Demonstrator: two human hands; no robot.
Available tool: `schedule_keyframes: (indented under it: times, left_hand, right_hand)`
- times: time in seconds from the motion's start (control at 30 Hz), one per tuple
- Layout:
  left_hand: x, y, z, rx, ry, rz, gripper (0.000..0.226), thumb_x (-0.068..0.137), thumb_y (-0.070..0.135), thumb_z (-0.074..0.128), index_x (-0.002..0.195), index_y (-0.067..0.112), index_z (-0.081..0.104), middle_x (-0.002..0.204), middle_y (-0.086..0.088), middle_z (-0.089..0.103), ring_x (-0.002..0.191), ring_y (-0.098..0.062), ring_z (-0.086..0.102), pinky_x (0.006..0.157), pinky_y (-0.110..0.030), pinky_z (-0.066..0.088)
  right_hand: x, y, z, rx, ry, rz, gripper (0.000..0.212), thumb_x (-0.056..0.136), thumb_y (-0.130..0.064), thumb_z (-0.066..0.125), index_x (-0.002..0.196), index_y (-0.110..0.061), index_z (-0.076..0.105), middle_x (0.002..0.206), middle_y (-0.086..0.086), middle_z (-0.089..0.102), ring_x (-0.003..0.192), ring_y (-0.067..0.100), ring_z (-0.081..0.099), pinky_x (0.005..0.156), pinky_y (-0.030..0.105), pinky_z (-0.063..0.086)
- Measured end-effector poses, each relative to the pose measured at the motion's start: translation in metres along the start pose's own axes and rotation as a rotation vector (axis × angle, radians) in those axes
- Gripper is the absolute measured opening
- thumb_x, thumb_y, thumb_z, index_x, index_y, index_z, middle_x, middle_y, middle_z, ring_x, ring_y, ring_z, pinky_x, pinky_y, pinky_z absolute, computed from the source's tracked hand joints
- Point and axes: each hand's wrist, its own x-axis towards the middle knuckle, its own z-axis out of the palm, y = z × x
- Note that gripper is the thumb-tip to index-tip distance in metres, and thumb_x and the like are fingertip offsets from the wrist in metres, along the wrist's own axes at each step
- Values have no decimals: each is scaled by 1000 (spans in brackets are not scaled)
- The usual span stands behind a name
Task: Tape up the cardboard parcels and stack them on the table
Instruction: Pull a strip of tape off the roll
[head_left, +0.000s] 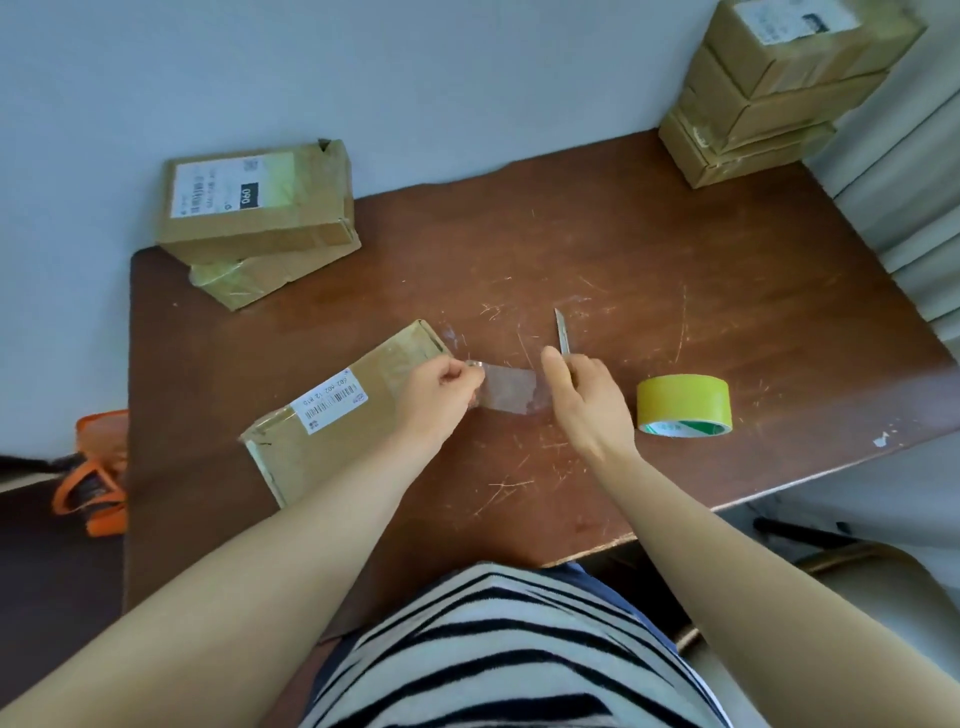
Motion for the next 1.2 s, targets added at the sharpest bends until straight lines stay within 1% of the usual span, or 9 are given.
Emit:
schedule_keyframes:
  times: [0.07,0.2,0.33,0.43,0.57,0.8,0.93,1.07,1.2]
  left_hand:
    - [-3,-6,-6,28,14,16,23,87,19,62,65,12,58,63,3,55,63,-10,48,61,-22,36]
    - [-5,-18,-22,17,7,16,16,86,24,67,80,9,70,80,-8,68,74,-17,59,68,-24,42]
    - [6,-27,-49,130,-74,28,23,84,29,71,62,23,68,70,10,66,61,2,51,61,-11,36]
    - [16,-31,-64,334,-153,53,34,87,24,67,54,23,63,74,13,65,75,-1,58,63,-8,36]
    - [34,-19,-74,505,-124,148,27,91,23,62,64,19,65,93,5,70,86,-17,62,78,-32,45]
    - [57,-6,-73,625,-60,187,15,87,30,67,94,17,70,97,-1,69,92,-23,62,80,-36,49]
    - [64,-7,-73,675,-96,210,12,87,30,66,89,18,68,95,-4,70,91,-24,62,79,-38,50]
    - [66,-9,-73,712,-139,231,15,91,30,63,91,15,68,94,-6,69,89,-27,63,78,-40,50]
    - [68,-10,-72,718,-145,235,17,92,32,61,93,16,67,89,-7,69,84,-26,63,77,-41,51]
  right_hand:
    - [-10,-14,5,300,-139,146,48,73,-75,53,83,-28,61,73,-7,69,68,10,67,65,29,53]
    - [-7,-21,20,397,-212,152,15,82,-23,74,75,-13,66,56,-1,67,45,10,60,42,21,46]
    - [-4,-21,33,484,-306,263,11,84,-13,72,74,-9,70,59,3,69,48,11,63,41,18,45]
    - [-10,-22,50,486,-345,345,9,85,-15,71,78,-10,71,63,3,71,51,11,66,40,17,43]
    - [-3,-35,66,501,-271,386,8,86,-16,69,78,-12,69,65,1,72,55,13,69,38,18,41]
    - [5,-48,84,378,-160,343,13,88,-23,65,76,-22,63,58,-13,68,51,7,66,44,20,42]
    - [6,-49,91,334,-122,359,7,88,-25,65,90,-18,62,61,-9,70,52,8,67,55,29,51]
    - [4,-49,94,337,-101,341,68,86,-21,69,141,-24,29,66,-4,70,51,9,67,60,24,53]
    - [4,-50,95,285,-100,308,78,88,-23,65,149,-29,16,64,-8,69,49,5,65,51,15,43]
